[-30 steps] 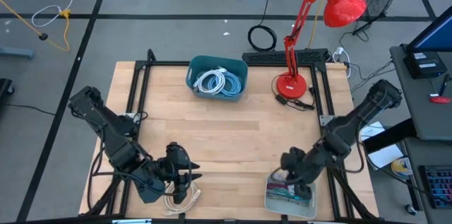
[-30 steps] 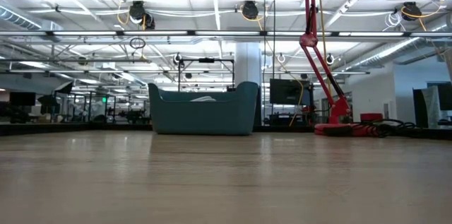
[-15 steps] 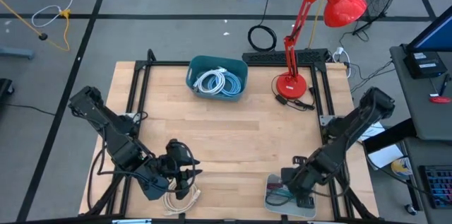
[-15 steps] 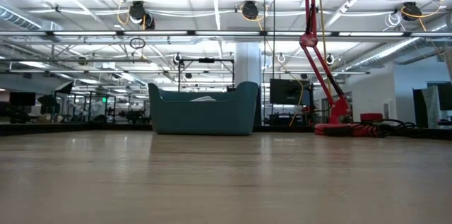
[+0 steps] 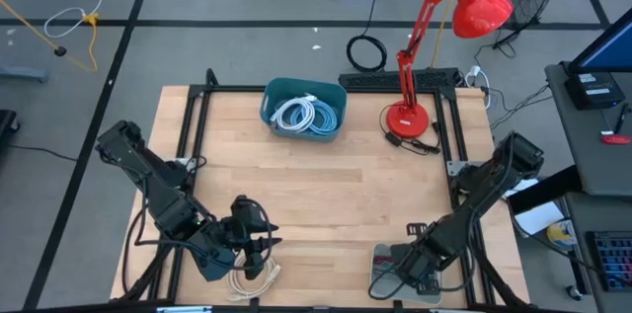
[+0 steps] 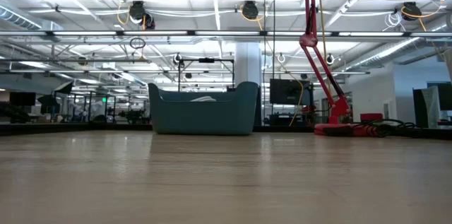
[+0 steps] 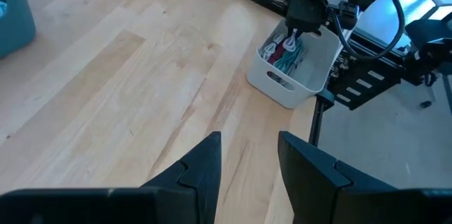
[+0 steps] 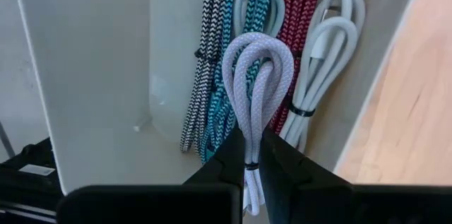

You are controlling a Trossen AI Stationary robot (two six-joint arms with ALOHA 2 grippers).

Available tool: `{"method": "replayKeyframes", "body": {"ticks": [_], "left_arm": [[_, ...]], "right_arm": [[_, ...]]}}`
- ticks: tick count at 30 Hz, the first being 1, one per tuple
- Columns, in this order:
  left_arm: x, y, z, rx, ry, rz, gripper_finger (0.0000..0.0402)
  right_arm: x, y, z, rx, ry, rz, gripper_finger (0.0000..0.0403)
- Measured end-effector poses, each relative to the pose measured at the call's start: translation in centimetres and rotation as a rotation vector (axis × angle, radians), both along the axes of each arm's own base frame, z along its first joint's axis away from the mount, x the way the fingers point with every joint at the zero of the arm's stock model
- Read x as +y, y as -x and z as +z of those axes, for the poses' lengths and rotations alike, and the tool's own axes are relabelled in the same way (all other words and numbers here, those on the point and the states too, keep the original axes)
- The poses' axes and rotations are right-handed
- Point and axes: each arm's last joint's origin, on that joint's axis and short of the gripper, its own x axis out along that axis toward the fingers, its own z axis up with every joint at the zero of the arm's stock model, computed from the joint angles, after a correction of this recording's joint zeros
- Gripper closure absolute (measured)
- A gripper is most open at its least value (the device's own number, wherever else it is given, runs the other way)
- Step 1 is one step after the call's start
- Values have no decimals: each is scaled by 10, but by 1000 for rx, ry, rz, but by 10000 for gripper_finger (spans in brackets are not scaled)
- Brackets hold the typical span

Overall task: Sort cables into bins
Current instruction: Put the purple charger cable into the gray bin, then put the brown HDMI cable into the blue bin

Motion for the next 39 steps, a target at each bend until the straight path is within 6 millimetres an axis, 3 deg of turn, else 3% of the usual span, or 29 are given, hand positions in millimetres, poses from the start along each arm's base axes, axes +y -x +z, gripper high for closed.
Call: {"method": "replayKeyframes", "body": {"ticks": [6,18,28,33,39], "left_arm": [[0,0,0,1,-1,0,259],[0,0,0,1,-3,-1,259],[0,0,0,9,-5,-8,259],[8,8,-10,166,-29,-24,259],[23,26,-22,378,-67,113,259]], "right_arm": [[2,-2,-1,-16,-16,-4,383],[2,-2,0,-4,-12,-40,297],[2,-6,2,-14,-42,-112,267],[0,-20,19,-138,-180,-159,267],[-10,-43,52,-403,-371,-240,267]]}}
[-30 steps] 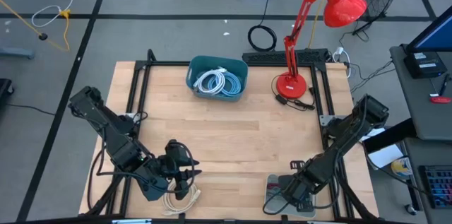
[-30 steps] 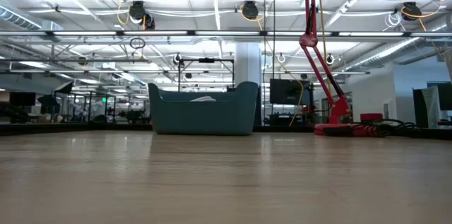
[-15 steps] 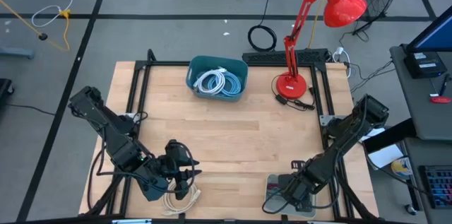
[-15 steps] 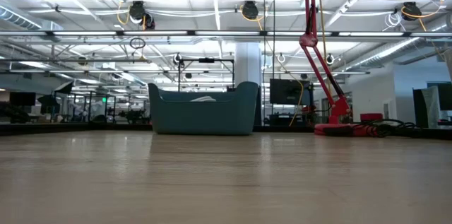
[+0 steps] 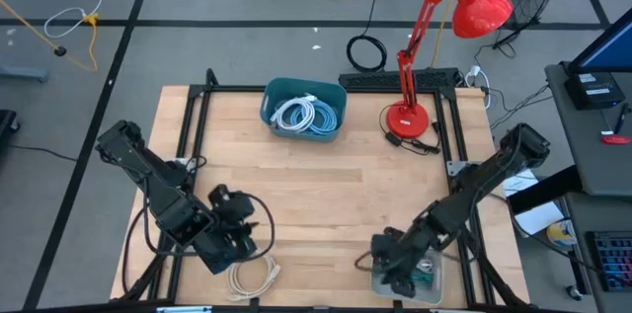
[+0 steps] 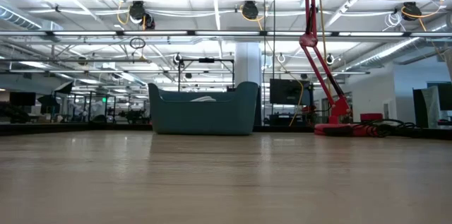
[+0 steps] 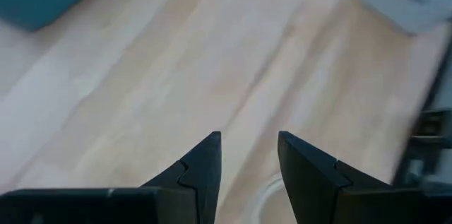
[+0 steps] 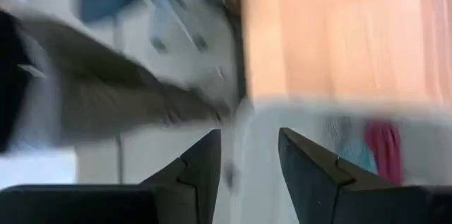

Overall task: Sort cables into bins
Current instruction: Put the brown HDMI cable into the blue bin

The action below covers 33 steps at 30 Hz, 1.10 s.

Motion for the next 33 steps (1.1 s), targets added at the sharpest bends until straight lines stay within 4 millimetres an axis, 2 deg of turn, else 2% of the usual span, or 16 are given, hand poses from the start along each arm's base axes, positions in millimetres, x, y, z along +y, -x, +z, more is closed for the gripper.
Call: {"method": "replayKeyframes", "body": {"ticks": [10,17,21,25,33], "left_arm": [[7,7,-7,43,-7,136,259],[2,12,-39,23,18,235,259],[-7,19,-71,66,62,167,259],[-16,30,-105,107,138,114,259],[-27,51,-156,109,369,91,259]], "right_arm": [[-24,-36,58,-589,-144,-178,268],[-42,-51,88,-941,-164,-302,268],[-50,-55,95,-1017,-169,-328,268],[-52,-56,95,-1023,-164,-332,268],[-53,-57,93,-1024,-112,-370,268]]}}
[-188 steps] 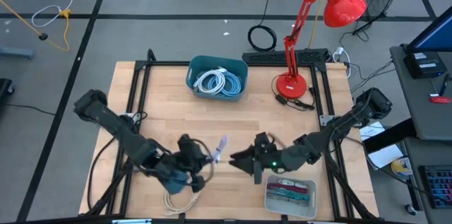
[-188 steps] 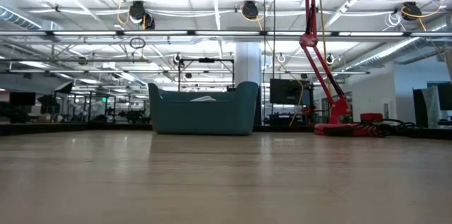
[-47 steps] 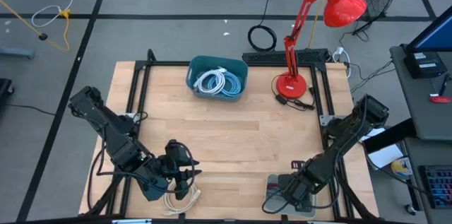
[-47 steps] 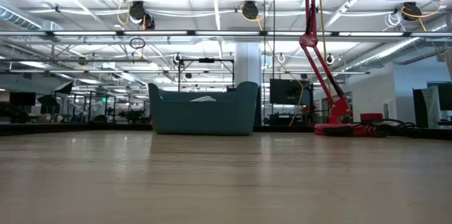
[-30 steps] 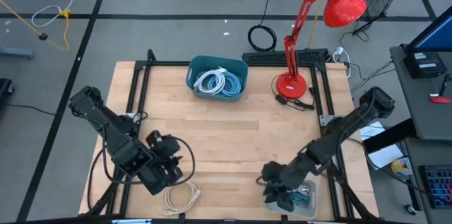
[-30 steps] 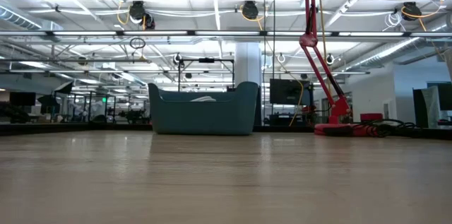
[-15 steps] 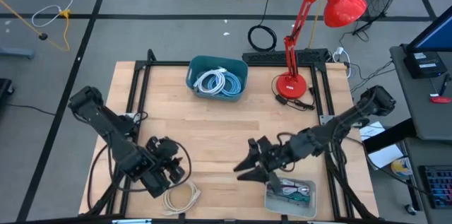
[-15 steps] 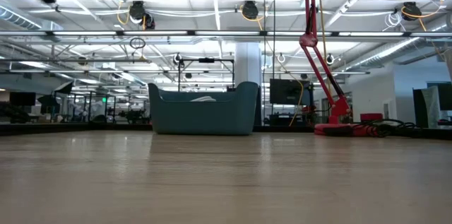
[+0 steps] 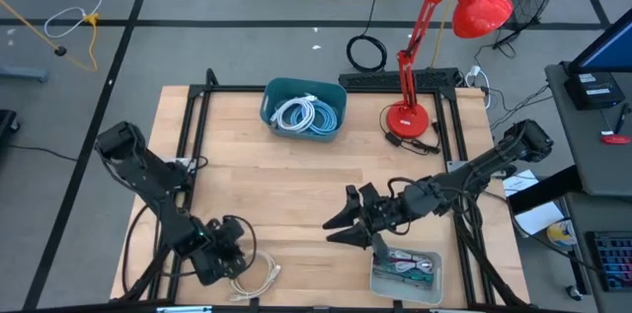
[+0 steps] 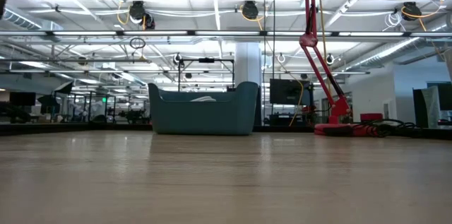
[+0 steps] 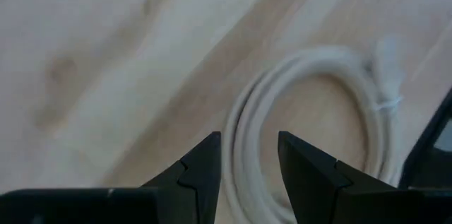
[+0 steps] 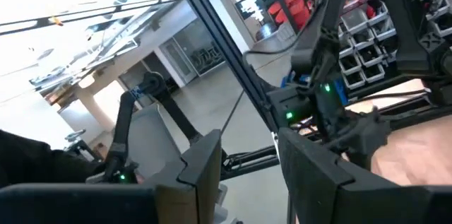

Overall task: Sort cables into bins
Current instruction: Put the brown HDMI cable into the blue bin

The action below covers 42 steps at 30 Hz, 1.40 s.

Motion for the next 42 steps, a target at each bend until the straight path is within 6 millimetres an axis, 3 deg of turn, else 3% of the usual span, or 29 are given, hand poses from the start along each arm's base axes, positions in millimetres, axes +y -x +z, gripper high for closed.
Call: {"method": "replayKeyframes", "body": {"ticks": [4,10,22,28,34,42], "left_arm": [[-1,7,-14,21,87,9,259],[3,5,-15,30,79,17,259],[-10,-22,-45,144,75,-58,269],[-1,-27,-38,194,38,-44,380],[15,-33,-23,51,-47,81,389],[49,-27,33,-290,-125,370,389]], "right_arm": [[0,0,0,-2,-1,-3,268],[0,0,-2,21,11,-3,268],[0,0,-3,33,17,-7,268],[0,0,-5,57,6,-9,268],[-2,-1,-11,123,-14,-62,268],[-3,-2,-18,201,-61,-131,268]]}}
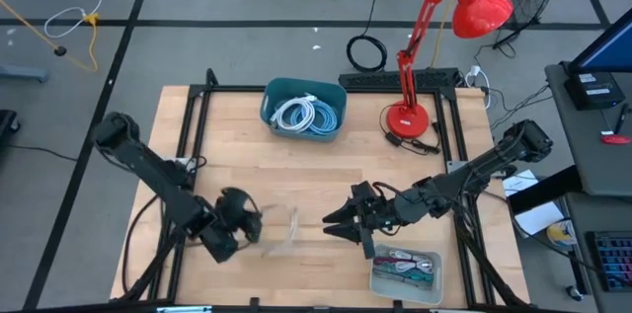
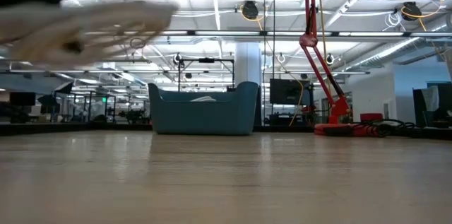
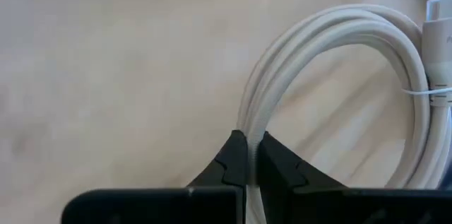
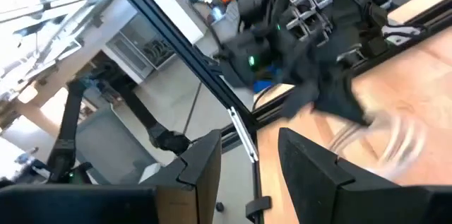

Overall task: Sort cables into bins
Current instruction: Put the brown HDMI cable into the blue bin

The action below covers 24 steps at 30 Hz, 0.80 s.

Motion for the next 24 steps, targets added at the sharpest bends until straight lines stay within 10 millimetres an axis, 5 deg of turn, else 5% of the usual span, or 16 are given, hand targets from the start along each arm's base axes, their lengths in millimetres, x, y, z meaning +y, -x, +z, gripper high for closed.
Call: {"method": "replayKeyframes", "body": {"ticks": [11,18,24], "left_arm": [[52,-3,57,-293,-48,174,389],[66,-30,71,-391,-59,95,389],[68,-34,74,-410,-62,78,389]], "right_arm": [[3,-16,-11,-41,-65,-110,260],[-1,-37,-29,-58,-91,-135,236],[-5,-42,-34,-48,-102,-133,222]]}}
